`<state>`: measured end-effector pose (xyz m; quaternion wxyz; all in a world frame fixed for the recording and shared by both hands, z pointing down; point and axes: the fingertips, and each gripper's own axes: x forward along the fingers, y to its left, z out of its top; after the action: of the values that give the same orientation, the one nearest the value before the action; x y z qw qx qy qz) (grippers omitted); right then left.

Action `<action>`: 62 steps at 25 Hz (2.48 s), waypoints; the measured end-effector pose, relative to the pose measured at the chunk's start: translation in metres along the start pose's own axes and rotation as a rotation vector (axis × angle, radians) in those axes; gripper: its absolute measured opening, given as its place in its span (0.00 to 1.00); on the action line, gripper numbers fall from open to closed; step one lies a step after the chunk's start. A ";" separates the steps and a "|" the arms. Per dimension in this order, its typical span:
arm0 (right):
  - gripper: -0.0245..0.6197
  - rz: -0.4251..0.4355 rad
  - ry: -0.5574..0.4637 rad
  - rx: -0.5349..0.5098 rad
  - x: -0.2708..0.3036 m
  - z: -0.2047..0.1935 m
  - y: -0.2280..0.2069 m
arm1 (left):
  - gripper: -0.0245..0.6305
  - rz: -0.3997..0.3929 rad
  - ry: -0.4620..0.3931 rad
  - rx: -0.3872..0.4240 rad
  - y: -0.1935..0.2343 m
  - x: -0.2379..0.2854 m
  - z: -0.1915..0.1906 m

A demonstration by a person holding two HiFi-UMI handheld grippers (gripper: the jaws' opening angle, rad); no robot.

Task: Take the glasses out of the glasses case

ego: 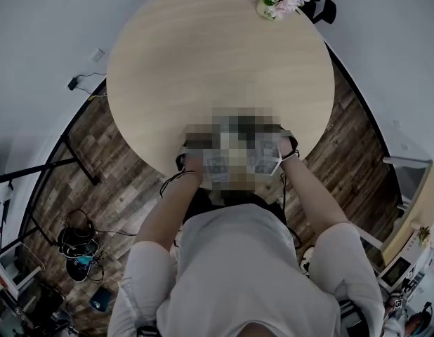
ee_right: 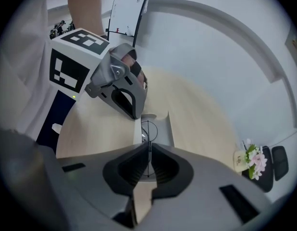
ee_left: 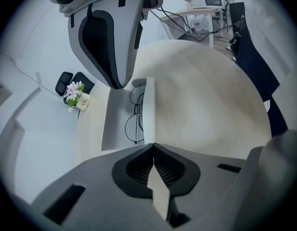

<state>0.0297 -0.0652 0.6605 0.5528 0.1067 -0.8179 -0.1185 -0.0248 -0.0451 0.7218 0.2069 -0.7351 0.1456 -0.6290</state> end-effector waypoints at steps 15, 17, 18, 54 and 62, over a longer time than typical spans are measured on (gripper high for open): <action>0.12 0.061 0.113 -0.075 0.044 -0.001 -0.003 | 0.05 -0.003 -0.013 -0.011 0.002 0.000 0.000; 0.17 0.068 0.133 -0.075 0.050 -0.003 -0.003 | 0.05 -0.002 -0.012 -0.016 0.002 0.000 0.000; 0.17 0.072 0.140 -0.074 0.052 -0.004 -0.003 | 0.05 -0.002 -0.012 -0.020 0.002 0.000 0.000; 0.07 0.054 0.177 -0.077 0.054 0.002 -0.005 | 0.05 -0.003 -0.018 0.014 0.000 -0.001 -0.002; 0.07 -0.025 0.185 -0.096 0.040 0.001 -0.010 | 0.05 -0.004 -0.013 0.040 0.000 -0.001 -0.002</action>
<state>0.0140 -0.0870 0.6924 0.6291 0.1011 -0.7552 -0.1539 -0.0274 -0.0452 0.7215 0.2214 -0.7352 0.1298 -0.6274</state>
